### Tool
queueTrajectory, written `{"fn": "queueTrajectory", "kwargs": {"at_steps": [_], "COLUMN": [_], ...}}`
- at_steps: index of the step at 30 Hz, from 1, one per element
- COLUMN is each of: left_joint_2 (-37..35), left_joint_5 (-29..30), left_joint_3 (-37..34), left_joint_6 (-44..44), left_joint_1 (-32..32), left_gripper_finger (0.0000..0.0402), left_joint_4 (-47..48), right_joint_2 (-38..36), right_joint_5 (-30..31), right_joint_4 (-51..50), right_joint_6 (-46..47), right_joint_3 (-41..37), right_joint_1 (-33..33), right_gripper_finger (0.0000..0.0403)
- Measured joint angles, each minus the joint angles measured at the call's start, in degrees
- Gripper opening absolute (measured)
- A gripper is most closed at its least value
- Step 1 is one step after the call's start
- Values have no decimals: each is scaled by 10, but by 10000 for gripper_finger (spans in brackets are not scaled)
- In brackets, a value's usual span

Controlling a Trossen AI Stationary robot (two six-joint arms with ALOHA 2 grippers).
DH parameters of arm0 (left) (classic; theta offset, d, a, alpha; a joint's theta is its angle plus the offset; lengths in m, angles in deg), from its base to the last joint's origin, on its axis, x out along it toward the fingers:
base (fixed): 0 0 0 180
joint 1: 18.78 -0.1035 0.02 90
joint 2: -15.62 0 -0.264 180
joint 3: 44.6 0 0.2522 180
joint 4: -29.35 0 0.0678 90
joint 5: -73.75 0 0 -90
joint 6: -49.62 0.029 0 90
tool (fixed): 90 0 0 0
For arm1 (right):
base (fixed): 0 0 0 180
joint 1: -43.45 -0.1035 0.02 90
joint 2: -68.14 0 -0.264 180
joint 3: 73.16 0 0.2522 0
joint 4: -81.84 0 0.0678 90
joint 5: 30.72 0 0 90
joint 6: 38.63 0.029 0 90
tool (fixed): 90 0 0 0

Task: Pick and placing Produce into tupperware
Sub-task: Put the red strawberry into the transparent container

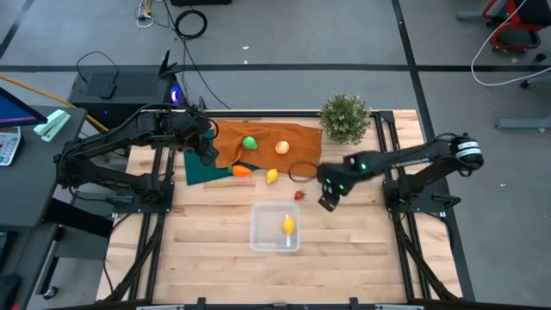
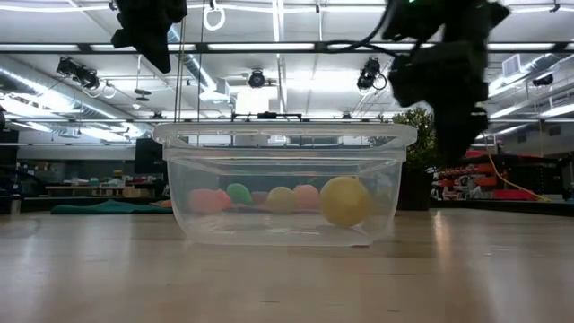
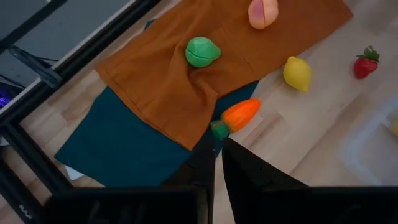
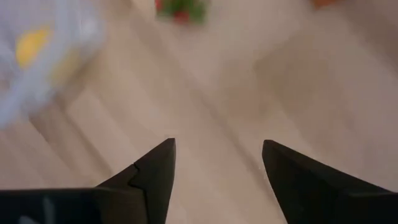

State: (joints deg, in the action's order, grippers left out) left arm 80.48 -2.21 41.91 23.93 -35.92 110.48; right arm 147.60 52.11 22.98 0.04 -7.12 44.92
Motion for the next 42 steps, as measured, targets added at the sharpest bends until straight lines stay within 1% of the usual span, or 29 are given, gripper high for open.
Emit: {"fn": "queueTrajectory", "kwargs": {"at_steps": [6,10,13,19,26,28,35,42], "left_joint_2": [0,0,0,0,0,0,0,0], "left_joint_5": [1,1,1,1,1,1,1,1], "left_joint_3": [0,0,0,0,0,0,0,0], "left_joint_6": [0,12,13,43,37,22,17,11], "left_joint_1": [0,0,0,0,0,0,0,0], "left_gripper_finger": [43,40,39,39,34,36,40,31], "left_joint_4": [-9,-16,-33,-61,-69,-68,-68,-68], "right_joint_2": [70,115,142,183,214,216,216,216], "right_joint_5": [-38,-91,-133,-125,-85,-94,-146,-152], "right_joint_4": [-1,-4,-6,3,12,30,59,81], "right_joint_6": [-84,-91,-73,-68,-72,-73,-73,-74], "right_joint_3": [68,98,111,124,124,124,124,124], "right_joint_1": [80,115,131,129,117,117,117,115], "right_gripper_finger": [198,197,199,206,204,203,203,203]}}
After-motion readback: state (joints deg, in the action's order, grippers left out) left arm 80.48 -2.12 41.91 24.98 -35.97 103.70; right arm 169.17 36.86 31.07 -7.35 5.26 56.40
